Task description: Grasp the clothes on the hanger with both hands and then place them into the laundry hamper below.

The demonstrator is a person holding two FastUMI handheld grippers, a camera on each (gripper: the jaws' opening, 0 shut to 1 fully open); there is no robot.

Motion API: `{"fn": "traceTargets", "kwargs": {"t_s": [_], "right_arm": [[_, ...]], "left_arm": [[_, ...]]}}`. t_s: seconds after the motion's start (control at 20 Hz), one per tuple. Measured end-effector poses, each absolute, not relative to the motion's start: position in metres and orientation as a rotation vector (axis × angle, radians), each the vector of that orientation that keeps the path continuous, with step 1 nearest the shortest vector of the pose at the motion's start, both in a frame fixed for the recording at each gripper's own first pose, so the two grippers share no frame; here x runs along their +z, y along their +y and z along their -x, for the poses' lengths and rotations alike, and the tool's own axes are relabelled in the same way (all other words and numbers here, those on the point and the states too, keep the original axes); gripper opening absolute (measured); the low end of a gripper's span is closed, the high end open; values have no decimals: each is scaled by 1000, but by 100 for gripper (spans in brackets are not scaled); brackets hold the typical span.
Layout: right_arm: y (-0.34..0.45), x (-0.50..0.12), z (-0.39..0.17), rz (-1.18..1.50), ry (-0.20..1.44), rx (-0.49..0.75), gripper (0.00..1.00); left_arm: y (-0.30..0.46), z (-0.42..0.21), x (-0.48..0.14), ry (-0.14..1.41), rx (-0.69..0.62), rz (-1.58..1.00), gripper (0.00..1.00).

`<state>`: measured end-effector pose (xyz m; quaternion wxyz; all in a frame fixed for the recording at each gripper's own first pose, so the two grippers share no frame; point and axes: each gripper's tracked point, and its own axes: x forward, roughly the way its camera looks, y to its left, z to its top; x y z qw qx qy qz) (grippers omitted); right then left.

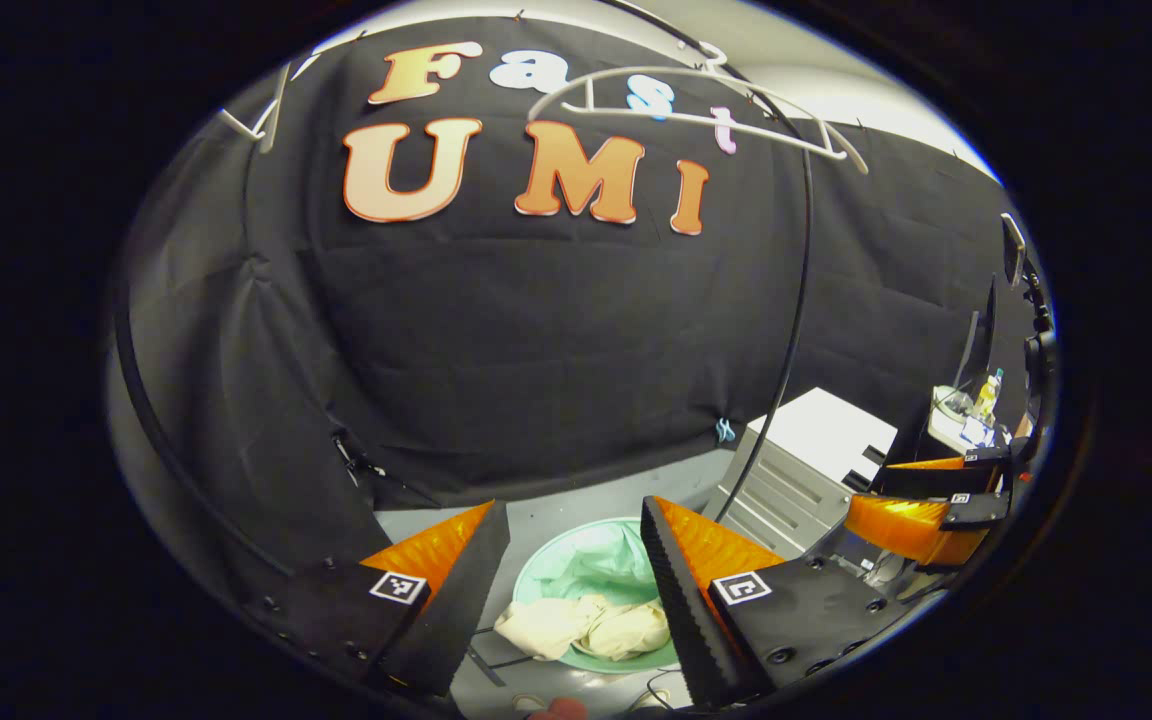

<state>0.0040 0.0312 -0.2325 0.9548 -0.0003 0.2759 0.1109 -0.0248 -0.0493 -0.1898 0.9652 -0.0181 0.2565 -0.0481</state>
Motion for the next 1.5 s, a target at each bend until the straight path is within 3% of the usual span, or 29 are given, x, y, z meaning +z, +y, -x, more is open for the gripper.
{"fn": "traceTargets", "kwargs": {"t_s": [0.05,0.1,0.25,0.3,0.55,0.65,0.7,0.75,0.8,0.9,0.95,1.0,1.05,1.5], "right_arm": [[31,-213,-5,6,511,231,86],[30,-193,-4,10,460,237,86],[24,-132,8,8,314,249,86],[20,-114,15,6,264,259,86],[4,-46,28,82,87,242,85],[8,-36,31,80,66,233,86],[7,-33,29,77,60,224,86],[5,-32,30,71,55,216,86],[2,-31,30,61,54,210,86],[-2,-33,31,40,63,205,86],[-8,-32,33,37,64,198,86],[-14,-29,33,36,59,188,86],[-21,-23,33,36,49,173,86],[-72,-3,39,15,9,70,86]], "left_arm": [[-47,27,-175,486,-91,43,89],[-45,28,-161,454,-84,51,93],[-40,35,-119,342,-62,87,93],[-39,37,-107,303,-57,92,88],[-45,48,-69,202,-75,120,89],[-46,46,-55,171,-72,132,89],[-44,46,-47,148,-70,137,95],[-45,46,-39,127,-74,135,95],[-46,46,-32,112,-79,127,89],[-52,49,-26,91,-91,101,89],[-52,48,-21,84,-94,91,95],[-52,47,-18,79,-92,86,95],[-52,47,-16,75,-90,85,89],[-53,47,-7,48,-88,87,89]]}}
